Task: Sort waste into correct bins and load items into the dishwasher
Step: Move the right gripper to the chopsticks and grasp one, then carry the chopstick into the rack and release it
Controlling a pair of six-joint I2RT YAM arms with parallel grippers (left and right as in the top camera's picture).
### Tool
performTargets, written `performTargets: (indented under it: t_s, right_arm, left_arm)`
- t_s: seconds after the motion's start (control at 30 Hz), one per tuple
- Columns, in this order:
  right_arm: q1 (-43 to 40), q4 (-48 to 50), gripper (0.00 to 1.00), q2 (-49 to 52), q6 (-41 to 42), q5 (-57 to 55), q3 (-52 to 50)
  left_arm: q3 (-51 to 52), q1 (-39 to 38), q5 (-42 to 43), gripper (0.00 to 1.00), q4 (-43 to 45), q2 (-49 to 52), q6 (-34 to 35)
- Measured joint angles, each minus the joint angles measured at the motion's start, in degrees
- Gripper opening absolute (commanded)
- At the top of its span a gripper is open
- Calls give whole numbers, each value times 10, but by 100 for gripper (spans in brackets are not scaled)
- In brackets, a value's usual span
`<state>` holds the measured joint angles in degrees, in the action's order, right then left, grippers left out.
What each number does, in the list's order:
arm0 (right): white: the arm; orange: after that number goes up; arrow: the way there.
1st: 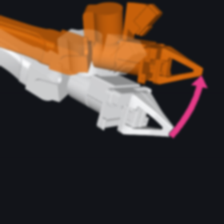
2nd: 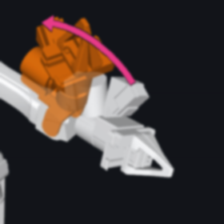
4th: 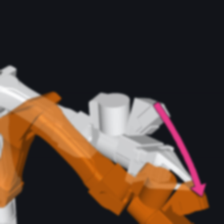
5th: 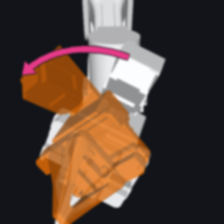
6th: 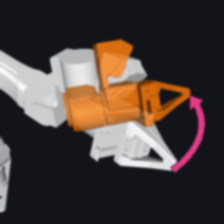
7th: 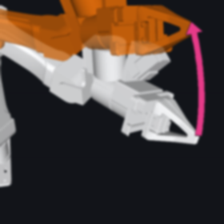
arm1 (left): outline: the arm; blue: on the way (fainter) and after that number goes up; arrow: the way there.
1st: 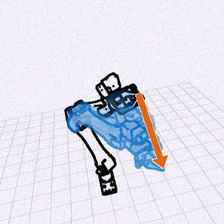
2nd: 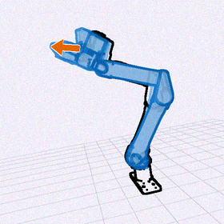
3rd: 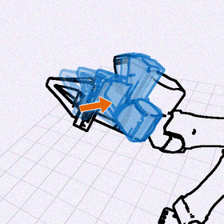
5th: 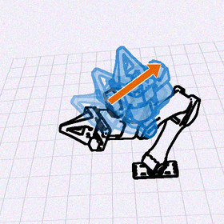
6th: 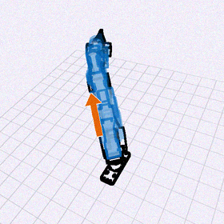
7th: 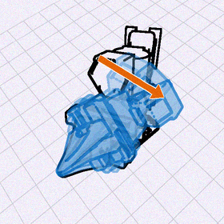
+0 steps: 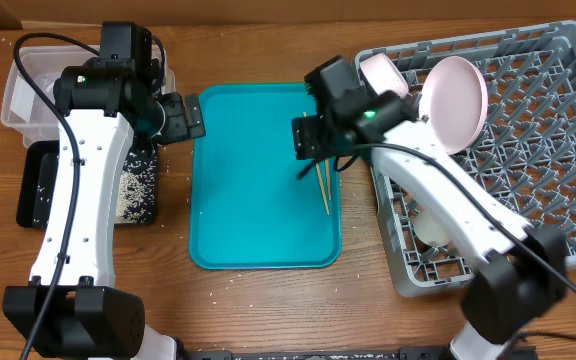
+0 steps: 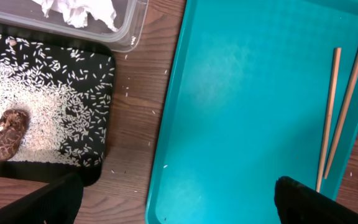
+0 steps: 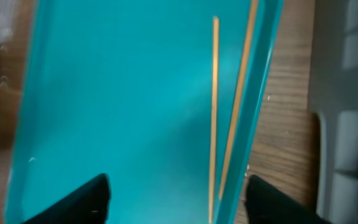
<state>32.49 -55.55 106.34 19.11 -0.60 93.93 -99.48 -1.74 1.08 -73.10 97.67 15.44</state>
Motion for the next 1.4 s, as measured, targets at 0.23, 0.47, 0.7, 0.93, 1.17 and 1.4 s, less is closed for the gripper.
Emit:
performTargets:
  t_s: [0.23,0.47,0.7,0.93,1.17,1.4]
  right_arm:
    - [2,24,56,96,3,-18,-1]
    - [2,59,55,162,3,-34,-2]
    - [2,83,52,181,4,-41,-3]
    - [3,85,43,201,3,-49,-1]
    - [4,83,4,205,3,-53,5]
    - [6,40,4,206,3,-49,14]
  left_arm:
    - [0,0,0,100,0,0,0]
    - [0,0,0,100,0,0,0]
    - [0,0,0,100,0,0,0]
    - [0,0,0,100,0,0,0]
    - [0,0,0,100,0,0,0]
    - [0,0,0,100,0,0,0]
